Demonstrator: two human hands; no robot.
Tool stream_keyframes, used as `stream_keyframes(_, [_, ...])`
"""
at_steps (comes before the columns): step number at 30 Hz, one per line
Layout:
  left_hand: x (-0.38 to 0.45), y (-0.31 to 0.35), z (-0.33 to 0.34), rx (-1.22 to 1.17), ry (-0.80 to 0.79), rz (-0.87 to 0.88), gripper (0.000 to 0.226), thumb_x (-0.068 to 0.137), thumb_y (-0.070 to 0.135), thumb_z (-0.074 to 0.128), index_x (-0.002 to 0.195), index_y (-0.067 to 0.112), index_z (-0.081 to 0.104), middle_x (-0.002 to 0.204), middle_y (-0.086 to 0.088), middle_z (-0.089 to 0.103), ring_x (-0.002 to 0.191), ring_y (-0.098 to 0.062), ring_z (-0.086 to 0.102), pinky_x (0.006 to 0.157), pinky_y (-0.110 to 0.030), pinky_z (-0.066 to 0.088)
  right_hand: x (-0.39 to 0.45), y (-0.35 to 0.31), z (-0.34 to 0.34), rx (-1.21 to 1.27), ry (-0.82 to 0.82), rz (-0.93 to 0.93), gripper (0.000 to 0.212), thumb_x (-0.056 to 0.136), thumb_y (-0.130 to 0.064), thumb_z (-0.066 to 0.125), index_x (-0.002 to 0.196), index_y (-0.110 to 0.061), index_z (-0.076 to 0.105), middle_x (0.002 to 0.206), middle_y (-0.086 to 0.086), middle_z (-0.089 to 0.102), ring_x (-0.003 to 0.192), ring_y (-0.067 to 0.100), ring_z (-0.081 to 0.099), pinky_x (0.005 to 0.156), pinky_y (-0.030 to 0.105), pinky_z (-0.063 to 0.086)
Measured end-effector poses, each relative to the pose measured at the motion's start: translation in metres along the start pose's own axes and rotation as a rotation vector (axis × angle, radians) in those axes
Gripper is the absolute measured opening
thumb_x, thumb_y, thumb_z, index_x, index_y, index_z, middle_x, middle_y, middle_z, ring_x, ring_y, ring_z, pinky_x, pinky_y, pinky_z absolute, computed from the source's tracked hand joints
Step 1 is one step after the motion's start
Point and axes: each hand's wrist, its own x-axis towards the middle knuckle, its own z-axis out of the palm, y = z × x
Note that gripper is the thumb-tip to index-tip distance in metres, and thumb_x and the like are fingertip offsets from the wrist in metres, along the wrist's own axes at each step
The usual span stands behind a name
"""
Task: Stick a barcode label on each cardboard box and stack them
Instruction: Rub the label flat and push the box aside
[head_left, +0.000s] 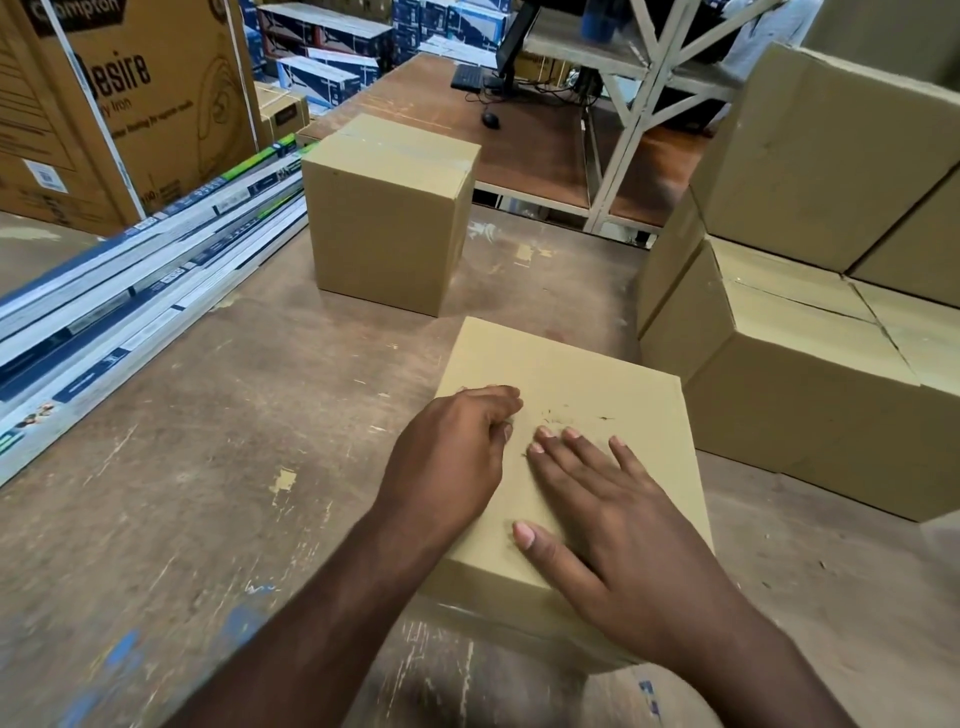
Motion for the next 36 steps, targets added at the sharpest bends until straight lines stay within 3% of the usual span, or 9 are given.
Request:
stream_keyframes(4, [0.0,0.0,-0.001,-0.021,0.002,-0.018,0.03,0.095,0.01,0.065,0.122,0.02,0.075,0.131,0.013,0.068,0.121,-0.007,0.063,0.108,-0.023,0.045,-0.019,0.006,-0.001,0.188,0.175,-0.096,0.05,0.107,-0.056,0.036,0.142,-0.032,0.063,0.151,-0.021,0.053,0.148,-0.005,0.035,0.128,0.04,0.023])
stream_keyframes(6, [-0.001,0.001,-0.002,-0.028,0.001,-0.022,0.029,0.095,0.01,0.065,0.122,0.02,0.075,0.131,0.013,0.068,0.121,-0.005,0.063,0.109,-0.021,0.043,-0.02,0.017,-0.006,0.254,0.287,-0.02,0.042,0.105,-0.051,0.043,0.132,-0.033,0.069,0.139,-0.024,0.063,0.137,-0.006,0.05,0.125,0.043,0.031])
stream_keyframes(9, [-0.002,0.003,-0.004,-0.04,0.003,-0.025,0.029,0.096,0.012,0.065,0.122,0.021,0.074,0.13,0.014,0.068,0.121,-0.005,0.062,0.107,-0.025,0.047,-0.007,0.02,-0.012,0.175,0.116,0.156,0.072,0.097,-0.071,0.022,0.162,-0.039,0.029,0.168,-0.023,0.023,0.157,0.001,0.014,0.131,0.043,0.014])
stream_keyframes(12, [-0.003,0.004,-0.005,-0.035,-0.001,-0.014,0.029,0.096,0.011,0.064,0.122,0.021,0.074,0.13,0.012,0.069,0.121,-0.006,0.063,0.105,-0.027,0.048,0.006,0.012,-0.006,0.05,-0.053,0.176,0.084,0.091,-0.083,0.001,0.164,-0.042,0.001,0.168,-0.023,-0.02,0.154,0.005,-0.026,0.129,0.046,-0.009])
stream_keyframes(18, [-0.003,0.004,-0.004,-0.022,0.021,-0.022,0.03,0.096,0.012,0.065,0.123,0.021,0.074,0.13,0.013,0.069,0.121,-0.006,0.063,0.105,-0.026,0.048,-0.004,0.003,-0.01,-0.156,-0.03,0.127,0.091,0.091,-0.087,0.0,0.162,-0.038,0.029,0.173,-0.013,-0.002,0.159,0.015,-0.018,0.128,0.05,-0.009])
stream_keyframes(24, [-0.003,0.003,-0.005,0.016,-0.014,0.005,0.029,0.097,0.011,0.062,0.122,0.022,0.075,0.13,0.013,0.069,0.122,-0.005,0.061,0.102,-0.016,0.042,0.011,-0.008,-0.017,-0.19,-0.006,0.21,0.09,0.088,-0.081,-0.015,0.162,-0.045,0.022,0.171,-0.012,-0.019,0.154,0.019,-0.032,0.125,0.055,-0.015])
stream_keyframes(27, [-0.003,0.002,-0.006,-0.062,0.013,-0.038,0.028,0.097,0.012,0.065,0.121,0.022,0.075,0.129,0.014,0.069,0.121,-0.002,0.061,0.103,-0.015,0.043,0.008,-0.01,-0.009,-0.206,-0.005,0.154,0.091,0.095,-0.08,-0.006,0.164,-0.03,0.027,0.174,-0.007,0.003,0.159,0.02,-0.02,0.127,0.057,-0.009])
stream_keyframes(32, [0.0,0.002,-0.002,-0.114,-0.02,-0.034,0.026,0.096,0.013,0.066,0.118,0.023,0.077,0.124,0.017,0.071,0.118,0.002,0.062,0.105,-0.018,0.046,-0.015,-0.002,-0.01,-0.222,0.042,0.06,0.077,0.105,-0.071,0.016,0.148,-0.022,0.058,0.155,-0.007,0.052,0.156,0.021,0.028,0.127,0.06,0.014])
stream_keyframes(36, [0.001,0.002,0.0,-0.037,-0.037,0.018,0.027,0.097,0.011,0.063,0.117,0.022,0.077,0.125,0.017,0.071,0.116,-0.001,0.063,0.1,-0.021,0.048,-0.029,0.006,-0.014,-0.198,0.058,0.028,0.062,0.108,-0.063,0.019,0.144,-0.035,0.06,0.149,-0.021,0.054,0.153,0.017,0.034,0.126,0.061,0.016])
